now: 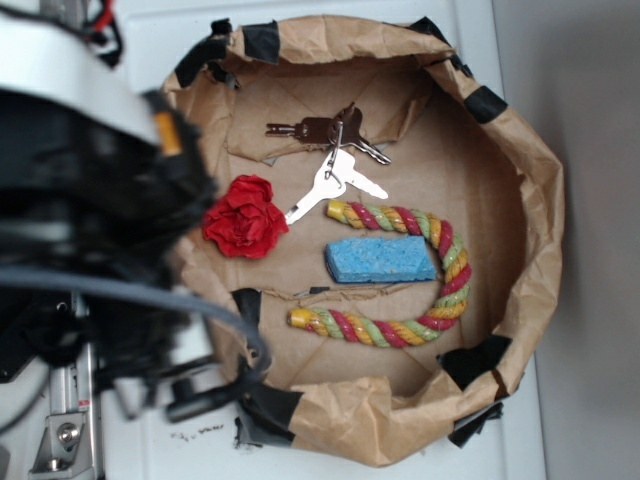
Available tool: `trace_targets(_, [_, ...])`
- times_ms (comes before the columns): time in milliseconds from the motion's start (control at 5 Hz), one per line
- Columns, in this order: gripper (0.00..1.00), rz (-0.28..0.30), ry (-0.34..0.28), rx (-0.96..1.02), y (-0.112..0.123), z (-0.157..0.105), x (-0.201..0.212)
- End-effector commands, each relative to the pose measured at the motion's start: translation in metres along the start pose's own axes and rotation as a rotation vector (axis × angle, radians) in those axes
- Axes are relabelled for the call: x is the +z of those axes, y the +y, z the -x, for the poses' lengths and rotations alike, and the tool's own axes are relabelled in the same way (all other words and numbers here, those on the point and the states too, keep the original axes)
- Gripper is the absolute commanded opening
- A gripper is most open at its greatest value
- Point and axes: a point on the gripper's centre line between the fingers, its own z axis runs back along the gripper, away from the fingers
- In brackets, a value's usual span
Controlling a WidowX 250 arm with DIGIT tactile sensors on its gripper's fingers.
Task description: Grab the multicolored rope.
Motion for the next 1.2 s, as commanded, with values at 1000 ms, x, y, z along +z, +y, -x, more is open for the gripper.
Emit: trace_targets(1000, [1.00, 0.026, -0.133, 0.754, -0.027, -0.066, -0.119])
